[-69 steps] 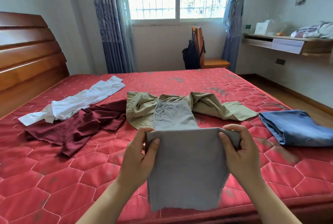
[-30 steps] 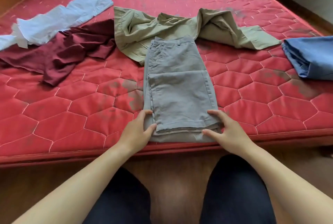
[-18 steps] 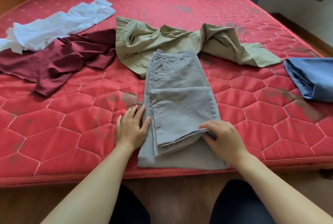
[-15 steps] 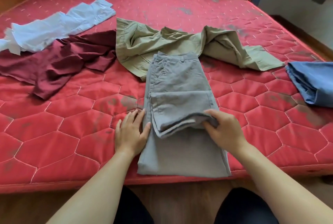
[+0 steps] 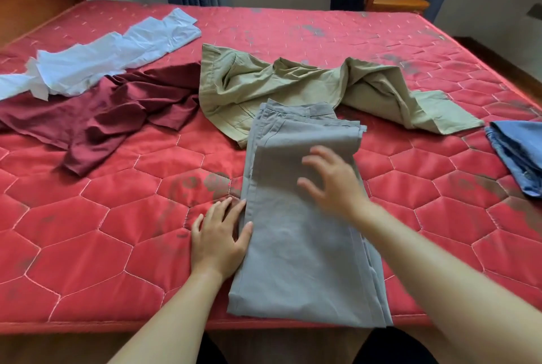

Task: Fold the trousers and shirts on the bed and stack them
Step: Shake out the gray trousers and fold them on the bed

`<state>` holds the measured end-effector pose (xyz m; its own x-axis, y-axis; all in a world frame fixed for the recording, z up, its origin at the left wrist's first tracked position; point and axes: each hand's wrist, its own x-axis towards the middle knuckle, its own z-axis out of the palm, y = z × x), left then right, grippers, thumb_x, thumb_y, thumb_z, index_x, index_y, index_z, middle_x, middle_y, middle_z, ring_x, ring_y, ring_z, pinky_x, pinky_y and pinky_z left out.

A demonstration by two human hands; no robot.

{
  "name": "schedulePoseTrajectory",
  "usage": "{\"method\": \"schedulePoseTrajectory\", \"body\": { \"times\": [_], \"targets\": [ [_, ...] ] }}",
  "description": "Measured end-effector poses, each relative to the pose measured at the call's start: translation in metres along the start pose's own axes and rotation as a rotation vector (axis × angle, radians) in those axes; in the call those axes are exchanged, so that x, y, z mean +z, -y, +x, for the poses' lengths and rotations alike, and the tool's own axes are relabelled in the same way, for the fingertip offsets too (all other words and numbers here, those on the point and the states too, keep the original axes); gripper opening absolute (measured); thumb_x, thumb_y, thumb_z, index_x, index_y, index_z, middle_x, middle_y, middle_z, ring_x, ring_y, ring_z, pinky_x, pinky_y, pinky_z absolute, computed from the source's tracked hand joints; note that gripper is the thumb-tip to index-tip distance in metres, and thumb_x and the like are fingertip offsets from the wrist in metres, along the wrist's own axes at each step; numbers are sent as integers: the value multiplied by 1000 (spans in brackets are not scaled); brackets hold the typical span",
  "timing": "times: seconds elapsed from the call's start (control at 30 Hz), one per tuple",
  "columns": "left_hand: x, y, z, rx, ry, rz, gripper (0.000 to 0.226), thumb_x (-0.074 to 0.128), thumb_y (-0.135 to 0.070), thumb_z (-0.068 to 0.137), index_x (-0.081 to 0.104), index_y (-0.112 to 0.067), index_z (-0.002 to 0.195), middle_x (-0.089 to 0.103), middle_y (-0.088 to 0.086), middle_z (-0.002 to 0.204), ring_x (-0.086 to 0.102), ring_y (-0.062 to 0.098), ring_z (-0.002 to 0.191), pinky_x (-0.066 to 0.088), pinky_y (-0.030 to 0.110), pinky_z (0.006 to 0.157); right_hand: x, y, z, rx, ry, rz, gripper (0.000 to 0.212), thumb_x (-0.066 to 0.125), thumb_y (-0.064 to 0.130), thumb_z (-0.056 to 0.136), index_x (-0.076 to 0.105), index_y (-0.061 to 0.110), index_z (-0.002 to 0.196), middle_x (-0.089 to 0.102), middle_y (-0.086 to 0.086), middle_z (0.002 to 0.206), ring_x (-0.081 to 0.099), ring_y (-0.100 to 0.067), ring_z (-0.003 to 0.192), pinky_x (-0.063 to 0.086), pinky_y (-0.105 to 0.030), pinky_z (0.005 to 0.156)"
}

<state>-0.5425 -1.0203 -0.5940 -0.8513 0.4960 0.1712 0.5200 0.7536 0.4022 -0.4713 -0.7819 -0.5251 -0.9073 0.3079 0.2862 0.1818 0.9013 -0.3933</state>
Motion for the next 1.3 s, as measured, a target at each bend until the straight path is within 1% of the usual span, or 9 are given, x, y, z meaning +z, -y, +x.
{"method": "schedulePoseTrajectory", "body": {
  "times": [0.07,0.13,0.37,0.6,0.83,0.93,1.03,1.2,1.3],
  "targets": [
    [-1,0,0,-4,-1,-8,52,39,-54,82,48,-40,131,44,-10,141,33,10,135,18,41,110,18,-3,-34,51,161,-108,46,55,44,88,53,21,128,37,-3,146,32,-19,135,23,-42,111],
    [-3,-1,0,-1,14,-5,47,45,-52,86,47,-39,131,43,-9,142,31,11,135,17,41,110,22,-5,-50,139,138,-140,43,51,42,90,52,22,129,37,-3,145,30,-18,135,15,-38,112],
    [-18,-12,10,-15,126,-99,55,55,-41,86,39,-32,139,33,-5,149,24,15,139,19,43,110,-6,-1,-72,262,14,30,50,61,30,87,48,12,132,37,-8,142,31,-23,134,28,-38,109],
    [-3,-80,49,184,64,-51,52,52,-42,88,43,-27,136,36,-2,144,28,14,135,26,39,106,-38,-24,-11,415,-277,212,46,60,30,88,50,4,125,50,-13,123,48,-24,114,32,-26,97],
    [34,-80,50,184,98,60,49,40,-49,89,44,-31,134,35,-2,145,27,14,135,15,35,110,-42,-50,54,624,-130,119,56,53,55,85,54,9,118,62,-10,116,55,-30,112,42,-35,84],
    [38,-79,50,190,69,49,55,33,-53,83,48,-32,132,39,-3,143,29,13,134,18,35,109,-34,-52,71,606,-192,197,54,63,43,82,56,11,124,62,-8,122,54,-25,116,41,-30,90],
    [37,-78,50,199,40,6,56,33,-54,82,49,-32,131,41,-5,141,31,11,133,18,34,108,-35,-47,92,490,-272,383,49,66,14,77,56,14,125,63,-3,121,56,-16,115,40,-23,98],
    [35,-78,48,174,14,-56,56,36,-54,84,41,-36,136,36,-8,146,29,10,135,18,33,110,-44,-37,126,271,-304,616,50,57,3,74,60,43,105,64,15,101,68,-11,84,55,-29,79],
    [36,-78,46,165,43,-12,57,33,-56,86,34,-38,140,27,-10,151,20,8,139,9,33,113,-29,-60,122,408,-265,453,52,54,2,76,55,26,122,63,-1,116,61,-19,104,45,-26,90]
  ]
}}
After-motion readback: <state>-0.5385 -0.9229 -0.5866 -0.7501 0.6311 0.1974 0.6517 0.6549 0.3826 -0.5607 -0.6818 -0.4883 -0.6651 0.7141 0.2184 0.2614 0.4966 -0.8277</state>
